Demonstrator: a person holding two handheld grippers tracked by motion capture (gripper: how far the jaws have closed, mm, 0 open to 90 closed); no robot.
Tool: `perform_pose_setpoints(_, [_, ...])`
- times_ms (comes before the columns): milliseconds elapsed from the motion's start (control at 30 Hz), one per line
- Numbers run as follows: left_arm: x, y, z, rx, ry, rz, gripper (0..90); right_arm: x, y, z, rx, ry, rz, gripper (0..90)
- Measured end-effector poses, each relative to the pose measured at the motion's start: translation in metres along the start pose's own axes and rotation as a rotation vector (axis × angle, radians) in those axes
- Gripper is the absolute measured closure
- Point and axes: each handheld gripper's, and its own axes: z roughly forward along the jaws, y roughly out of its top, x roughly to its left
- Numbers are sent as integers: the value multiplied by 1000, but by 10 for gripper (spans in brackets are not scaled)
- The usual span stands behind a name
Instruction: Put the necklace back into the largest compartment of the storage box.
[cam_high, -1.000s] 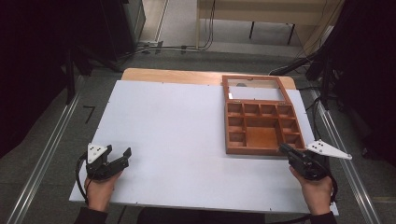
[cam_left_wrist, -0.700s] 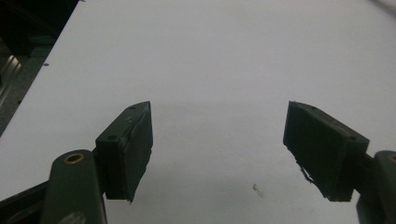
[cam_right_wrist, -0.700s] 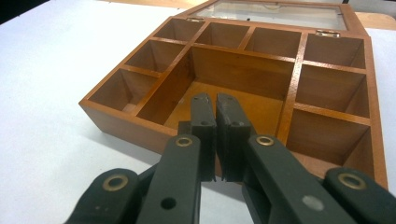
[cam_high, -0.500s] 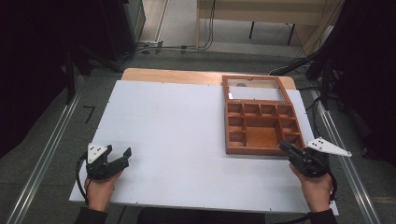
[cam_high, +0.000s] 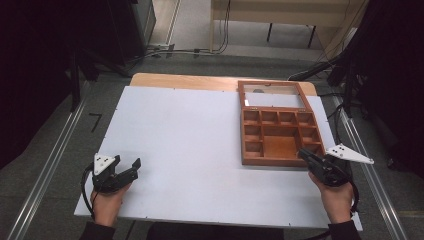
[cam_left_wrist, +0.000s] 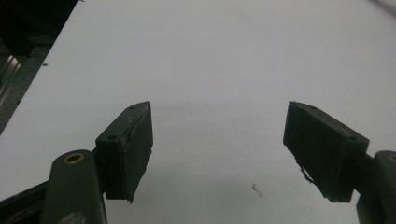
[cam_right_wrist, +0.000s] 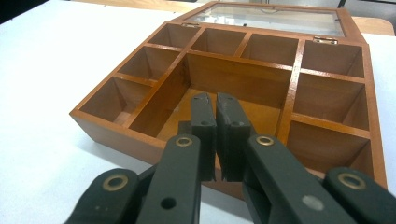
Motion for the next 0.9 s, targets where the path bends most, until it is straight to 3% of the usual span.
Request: perform_pose_setpoints(900, [0,0,0,0,1,-1,243,0,10,16,0,-9,-2,842])
